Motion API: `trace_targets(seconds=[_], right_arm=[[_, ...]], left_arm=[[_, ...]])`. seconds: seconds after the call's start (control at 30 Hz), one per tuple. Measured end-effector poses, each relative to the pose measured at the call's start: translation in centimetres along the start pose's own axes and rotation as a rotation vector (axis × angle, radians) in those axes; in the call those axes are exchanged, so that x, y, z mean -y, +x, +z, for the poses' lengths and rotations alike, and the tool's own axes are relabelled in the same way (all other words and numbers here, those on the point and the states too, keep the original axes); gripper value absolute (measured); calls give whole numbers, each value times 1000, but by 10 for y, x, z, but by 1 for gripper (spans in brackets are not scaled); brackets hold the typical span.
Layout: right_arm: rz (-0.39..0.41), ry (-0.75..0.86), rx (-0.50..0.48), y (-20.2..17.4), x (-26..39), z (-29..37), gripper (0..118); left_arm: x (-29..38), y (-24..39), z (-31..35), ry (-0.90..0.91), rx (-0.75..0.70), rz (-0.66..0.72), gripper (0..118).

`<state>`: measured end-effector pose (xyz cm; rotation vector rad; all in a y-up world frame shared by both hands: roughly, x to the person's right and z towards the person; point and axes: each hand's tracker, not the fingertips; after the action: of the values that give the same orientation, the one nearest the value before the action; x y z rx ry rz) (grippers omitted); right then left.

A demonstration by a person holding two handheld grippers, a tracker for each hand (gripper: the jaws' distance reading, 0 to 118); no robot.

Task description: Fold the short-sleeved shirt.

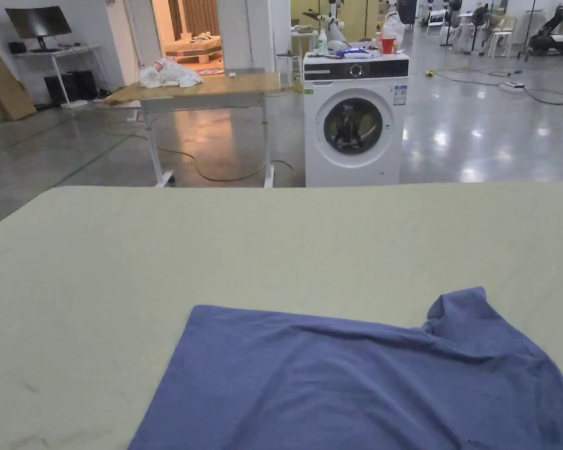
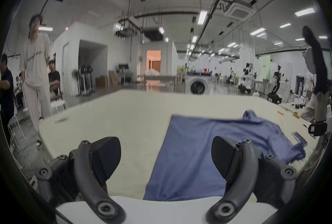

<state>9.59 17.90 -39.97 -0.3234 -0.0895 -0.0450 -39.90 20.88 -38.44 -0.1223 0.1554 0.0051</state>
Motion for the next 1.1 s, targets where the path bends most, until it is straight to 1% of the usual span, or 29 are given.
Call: trace_targets(seconds=[0.03,0.1,0.17,0.23,0.27,0.3,0.33,0.37,0.4,0.43,0.47,0.5,0.53,0.57,0.6,0.7,0.9,0.97,1.0,1.03,1.07,1.1], right_arm=[[8,32,-2,-7,-9,3,89],[67,90,-24,-18,-24,9,89],[97,125,-36,-27,-35,11,89],[108,135,-128,-33,-44,12,88],[105,138,-164,-37,-47,12,85],[97,145,-196,-40,-50,10,77],[96,154,-221,-43,-52,10,63],[87,157,-226,-47,-53,9,45],[88,157,-228,-50,-54,7,22],[89,154,-230,-52,-54,3,11],[89,154,-227,-56,-54,0,8],[88,153,-225,-57,-53,-2,6],[88,148,-221,-58,-54,-4,6],[87,142,-225,-58,-55,-6,4],[86,143,-227,-58,-54,-6,1],[81,144,-230,-57,-55,-6,0],[102,136,-239,-59,-53,-7,0],[115,127,-248,-59,-50,-4,0],[120,129,-247,-58,-47,-3,0],[119,121,-255,-57,-45,-3,0],[113,106,-265,-56,-43,-4,0],[102,94,-271,-56,-42,-6,0]], left_arm=[[-7,4,4,27,14,0,104],[-24,12,10,62,68,-7,103],[-35,19,16,92,67,-16,101],[-44,22,18,106,98,-25,93],[-49,24,18,99,106,-28,86],[-51,26,18,90,120,-35,72],[-53,28,16,77,141,-47,59],[-53,30,15,78,154,-55,47],[-52,32,16,83,158,-58,35],[-51,34,15,84,158,-59,27],[-50,36,15,76,161,-61,21],[-50,37,13,70,165,-66,18],[-49,39,12,68,166,-68,18],[-49,40,12,67,166,-68,8],[-49,40,13,72,163,-65,0],[-54,38,10,54,197,-46,0],[-50,21,2,36,168,-21,0],[-43,10,-3,-22,62,-109,0],[-35,1,-6,-64,16,-140,9],[-24,-10,-9,-99,-2,-151,21],[-16,-22,-12,-142,4,-139,38],[-5,-35,-16,-212,36,-104,60]])
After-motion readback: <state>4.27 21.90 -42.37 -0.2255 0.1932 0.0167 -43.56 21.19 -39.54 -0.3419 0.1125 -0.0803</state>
